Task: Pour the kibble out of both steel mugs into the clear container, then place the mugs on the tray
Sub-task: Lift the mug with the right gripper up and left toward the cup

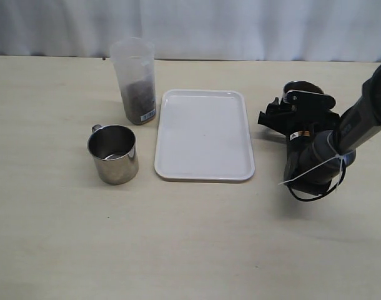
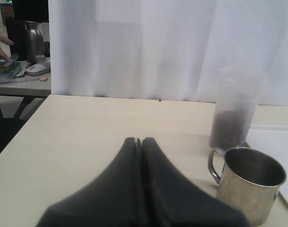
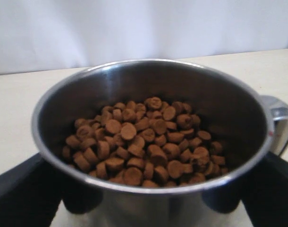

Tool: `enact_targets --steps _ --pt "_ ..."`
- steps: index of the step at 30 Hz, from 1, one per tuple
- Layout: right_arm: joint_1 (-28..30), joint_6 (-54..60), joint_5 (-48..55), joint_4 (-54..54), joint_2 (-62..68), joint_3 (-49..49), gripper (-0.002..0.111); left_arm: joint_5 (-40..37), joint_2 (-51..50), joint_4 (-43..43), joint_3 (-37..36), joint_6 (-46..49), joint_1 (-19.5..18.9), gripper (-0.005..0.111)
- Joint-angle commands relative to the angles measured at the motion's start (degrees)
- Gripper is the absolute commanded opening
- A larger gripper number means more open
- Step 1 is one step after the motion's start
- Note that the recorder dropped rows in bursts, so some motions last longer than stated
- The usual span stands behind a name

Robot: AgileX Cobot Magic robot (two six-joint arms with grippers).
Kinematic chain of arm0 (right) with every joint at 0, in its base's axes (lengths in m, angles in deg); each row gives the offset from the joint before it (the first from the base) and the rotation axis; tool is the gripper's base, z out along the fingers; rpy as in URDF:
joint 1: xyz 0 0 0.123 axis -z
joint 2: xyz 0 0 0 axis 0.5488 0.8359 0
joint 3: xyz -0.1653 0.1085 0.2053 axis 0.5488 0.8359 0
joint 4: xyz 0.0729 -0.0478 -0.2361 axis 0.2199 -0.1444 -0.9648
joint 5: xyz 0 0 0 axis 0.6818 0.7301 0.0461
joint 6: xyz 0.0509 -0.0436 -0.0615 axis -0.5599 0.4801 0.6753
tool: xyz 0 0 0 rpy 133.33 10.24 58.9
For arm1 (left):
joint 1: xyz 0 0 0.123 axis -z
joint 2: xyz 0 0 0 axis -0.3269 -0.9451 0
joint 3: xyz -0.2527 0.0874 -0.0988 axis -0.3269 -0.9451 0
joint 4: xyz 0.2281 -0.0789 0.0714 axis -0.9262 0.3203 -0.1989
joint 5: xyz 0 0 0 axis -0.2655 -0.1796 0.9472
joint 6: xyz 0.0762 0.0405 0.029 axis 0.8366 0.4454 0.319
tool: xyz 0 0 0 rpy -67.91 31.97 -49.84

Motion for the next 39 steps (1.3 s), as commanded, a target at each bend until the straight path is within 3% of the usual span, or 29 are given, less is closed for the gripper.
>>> enact_targets --steps 1,3,6,16,29,33,39 --pt "0.31 0.53 -0.56 0.5 -0.1 -0.18 0.038 0.7 0.16 -0.05 -0.16 -0.05 0.22 0.0" --pt "0.31 2.07 0.35 0.65 -0.1 -0.18 0.021 0.7 0.16 -0.05 -0.16 -0.05 0.22 0.0" --pt "0.31 5.83 2.63 0.65 -0.1 -0.18 0.005 0.7 0.16 -0.05 -0.16 -0.05 0.22 0.0" --pt "0.31 11.44 2.71 0.65 -5.19 1.89 0.005 0.27 0.16 -0.05 -0.16 -0.05 0.22 0.0" --pt "0.31 15.33 11.84 -3.3 -25.0 11.75 0.005 0.27 0.16 -0.05 -0.16 -0.05 0.22 0.0" --pt "0.31 12.94 14.38 -9.78 -29.9 14.15 0.005 0.27 0.16 -0.05 -0.16 -0.05 0.22 0.0" --pt "0.31 7.15 27.49 -19.98 -36.63 13.69 0.005 0.27 0.16 -0.05 -0.16 -0.05 0.22 0.0"
